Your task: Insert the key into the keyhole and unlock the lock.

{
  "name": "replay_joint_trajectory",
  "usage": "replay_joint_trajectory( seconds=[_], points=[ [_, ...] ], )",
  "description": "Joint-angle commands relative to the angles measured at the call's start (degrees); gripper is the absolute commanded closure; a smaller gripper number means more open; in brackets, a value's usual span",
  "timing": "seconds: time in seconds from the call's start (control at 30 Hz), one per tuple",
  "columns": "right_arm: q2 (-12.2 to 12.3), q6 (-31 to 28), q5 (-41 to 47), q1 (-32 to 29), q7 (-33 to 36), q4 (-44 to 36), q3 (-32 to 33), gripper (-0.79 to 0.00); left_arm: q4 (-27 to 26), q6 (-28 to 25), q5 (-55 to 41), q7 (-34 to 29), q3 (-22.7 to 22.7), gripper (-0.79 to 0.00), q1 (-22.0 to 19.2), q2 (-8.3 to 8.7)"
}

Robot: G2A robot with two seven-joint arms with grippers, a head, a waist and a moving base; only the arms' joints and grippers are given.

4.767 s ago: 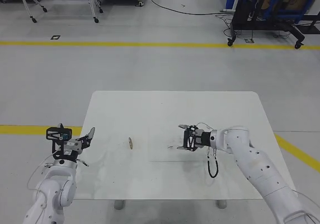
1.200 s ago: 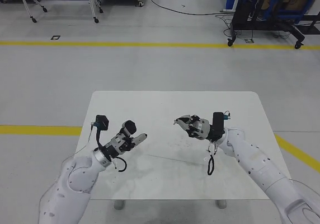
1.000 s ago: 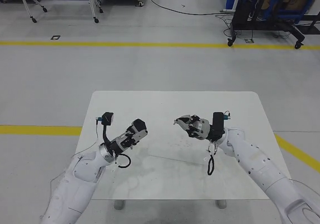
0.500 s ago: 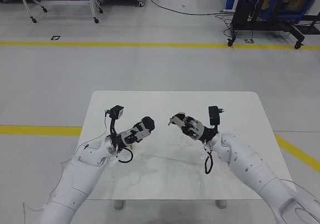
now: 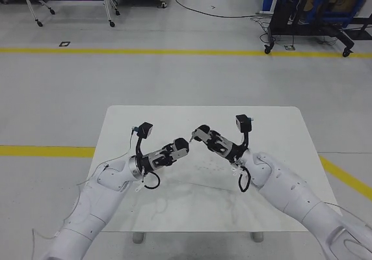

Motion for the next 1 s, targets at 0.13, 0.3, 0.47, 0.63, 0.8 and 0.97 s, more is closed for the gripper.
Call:
replay_joint_trajectory(
  seconds=[0.13,0.3,0.47,0.63,0.8,0.97],
  points=[
    [0.19,0.00,8.73,1.14,11.48,0.81,-0.42,0.000,0.51,0.00,0.05,0.42,0.49,-0.502,-0.35,-0.23],
    [0.01,0.00,12.20,1.12,16.44,1.04,0.51,0.000,0.98,0.00,0.14,0.45,0.68,-0.508,-0.56,-0.32],
    [-0.30,0.00,14.83,0.72,20.36,0.98,1.72,0.000,1.32,0.00,0.50,0.66,0.82,-0.376,-0.77,-0.40],
    [-0.70,0.00,15.91,0.21,23.66,1.02,3.00,0.000,1.50,0.00,0.64,0.76,1.05,-0.320,-0.90,-0.46],
    [-1.16,0.00,16.66,-0.34,26.32,0.85,4.28,0.000,1.59,0.00,2.66,1.88,1.34,-0.299,-0.97,-0.62],
    [-1.59,0.00,16.98,-0.87,28.27,0.87,5.82,0.000,2.08,0.00,3.67,2.63,1.89,-0.252,-1.14,-0.78]
  ],
)
